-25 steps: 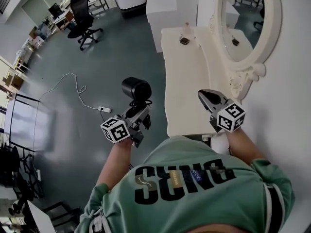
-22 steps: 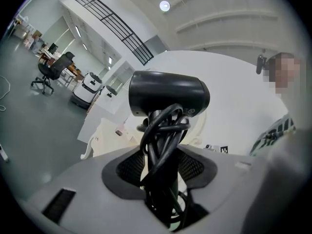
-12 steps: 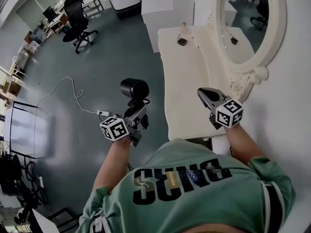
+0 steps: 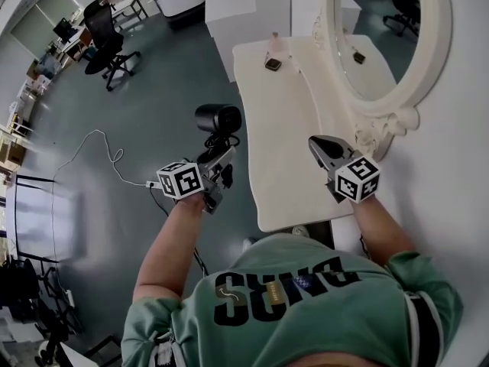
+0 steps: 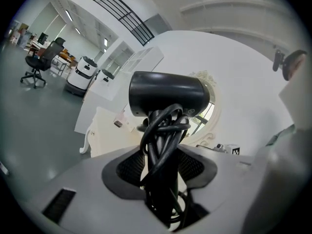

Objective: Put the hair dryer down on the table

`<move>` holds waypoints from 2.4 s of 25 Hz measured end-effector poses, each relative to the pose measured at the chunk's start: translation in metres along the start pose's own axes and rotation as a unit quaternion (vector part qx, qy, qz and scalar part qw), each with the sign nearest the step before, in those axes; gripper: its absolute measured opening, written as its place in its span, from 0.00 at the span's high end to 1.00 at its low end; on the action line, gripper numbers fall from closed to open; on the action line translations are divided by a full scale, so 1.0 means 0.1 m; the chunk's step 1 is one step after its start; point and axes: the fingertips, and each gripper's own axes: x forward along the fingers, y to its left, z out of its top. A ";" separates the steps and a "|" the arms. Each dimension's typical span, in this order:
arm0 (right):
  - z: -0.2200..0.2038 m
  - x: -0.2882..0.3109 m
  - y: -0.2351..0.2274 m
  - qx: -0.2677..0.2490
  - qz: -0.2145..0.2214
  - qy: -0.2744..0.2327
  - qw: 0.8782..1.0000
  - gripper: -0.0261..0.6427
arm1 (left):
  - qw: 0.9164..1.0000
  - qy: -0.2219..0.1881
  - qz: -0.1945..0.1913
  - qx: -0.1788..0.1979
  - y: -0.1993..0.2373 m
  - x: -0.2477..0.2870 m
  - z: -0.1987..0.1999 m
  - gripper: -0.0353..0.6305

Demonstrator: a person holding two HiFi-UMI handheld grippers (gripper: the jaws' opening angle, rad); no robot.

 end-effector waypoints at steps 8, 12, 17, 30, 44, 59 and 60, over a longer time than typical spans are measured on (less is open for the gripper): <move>-0.10 0.10 -0.24 -0.005 -0.008 -0.008 1.000 0.97 | 0.998 0.054 -0.019 -0.001 0.02 1.09 0.16 0.66; -0.23 0.13 -0.33 0.001 -0.011 -0.004 1.000 0.97 | 0.996 0.081 -0.026 0.006 -0.06 1.63 0.18 0.66; -0.39 0.13 -0.39 0.007 -0.008 -0.001 1.000 0.97 | 0.993 0.117 -0.021 -0.006 -0.05 2.29 0.05 0.66; -0.75 0.04 -0.60 0.033 -0.018 0.013 0.999 0.97 | 0.976 0.204 0.077 -0.009 0.32 3.56 -0.49 0.66; -0.91 0.06 -0.74 0.045 -0.019 0.027 0.998 0.97 | 0.951 0.265 0.157 0.013 0.68 3.95 -0.62 0.66; -0.97 0.01 -0.81 0.053 -0.026 0.042 0.997 0.97 | 0.932 0.302 0.197 0.023 0.63 4.23 -0.79 0.65; -0.97 0.01 -0.83 0.054 -0.027 0.042 0.997 0.97 | 0.932 0.302 0.200 0.022 0.64 4.24 -0.79 0.65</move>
